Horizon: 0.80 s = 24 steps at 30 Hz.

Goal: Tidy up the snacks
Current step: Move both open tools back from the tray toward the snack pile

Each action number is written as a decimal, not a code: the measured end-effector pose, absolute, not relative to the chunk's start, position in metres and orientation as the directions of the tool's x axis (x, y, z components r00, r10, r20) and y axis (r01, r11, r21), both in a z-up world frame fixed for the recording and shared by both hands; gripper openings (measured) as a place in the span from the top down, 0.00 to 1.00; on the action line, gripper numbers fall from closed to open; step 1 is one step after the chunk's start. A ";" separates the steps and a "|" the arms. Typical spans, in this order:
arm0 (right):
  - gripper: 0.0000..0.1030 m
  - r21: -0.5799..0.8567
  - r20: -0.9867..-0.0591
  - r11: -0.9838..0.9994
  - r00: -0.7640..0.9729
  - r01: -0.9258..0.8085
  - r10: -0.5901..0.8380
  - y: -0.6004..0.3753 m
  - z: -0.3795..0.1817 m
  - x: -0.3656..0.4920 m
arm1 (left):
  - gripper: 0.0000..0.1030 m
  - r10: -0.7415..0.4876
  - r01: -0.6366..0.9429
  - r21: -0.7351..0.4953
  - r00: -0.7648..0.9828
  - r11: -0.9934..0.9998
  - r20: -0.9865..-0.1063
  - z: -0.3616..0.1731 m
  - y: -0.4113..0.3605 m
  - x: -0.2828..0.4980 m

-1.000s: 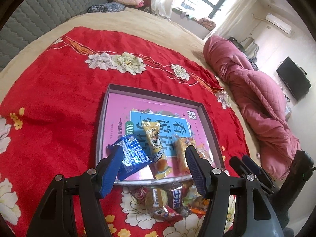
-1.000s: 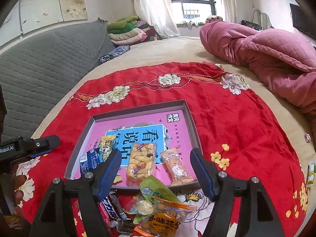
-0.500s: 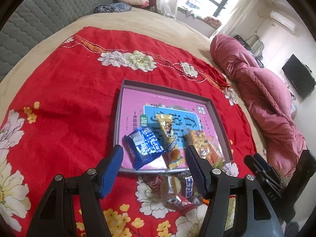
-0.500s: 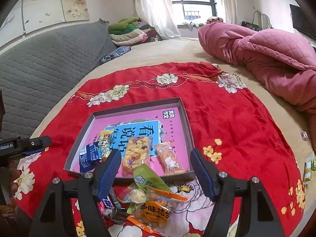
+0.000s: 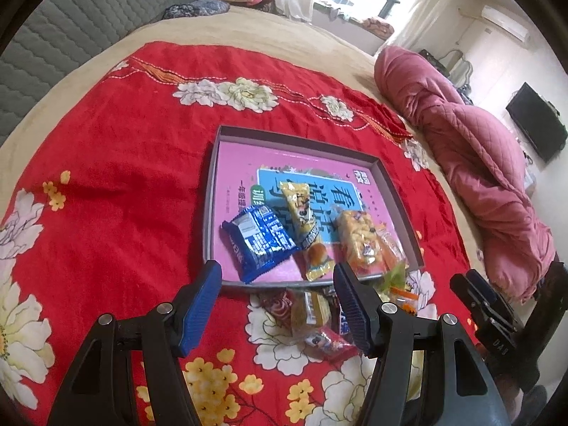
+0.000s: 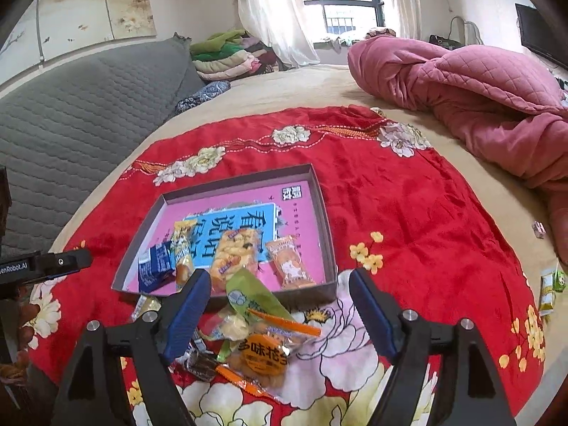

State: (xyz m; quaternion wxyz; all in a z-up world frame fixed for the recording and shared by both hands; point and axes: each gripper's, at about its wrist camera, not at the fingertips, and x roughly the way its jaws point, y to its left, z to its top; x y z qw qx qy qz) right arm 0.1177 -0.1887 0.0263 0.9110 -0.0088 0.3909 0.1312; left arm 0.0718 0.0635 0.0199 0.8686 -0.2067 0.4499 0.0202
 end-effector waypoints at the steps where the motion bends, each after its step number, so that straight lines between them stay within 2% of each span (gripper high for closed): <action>1: 0.23 0.089 -0.718 0.965 0.655 -0.248 0.234 -0.189 0.025 0.116 | 0.35 -0.153 -0.219 -0.340 0.592 0.914 -0.791 0.019 0.063 0.072; 12: 0.21 0.095 -0.783 0.962 0.578 -0.257 0.232 -0.182 -0.004 0.096 | 0.35 -0.172 -0.202 -0.330 0.550 0.922 -0.817 0.005 0.051 0.067; 24: 0.19 0.107 -0.813 0.964 0.537 -0.242 0.225 -0.182 -0.019 0.095 | 0.35 -0.189 -0.171 -0.307 0.493 0.936 -0.849 -0.012 0.033 0.071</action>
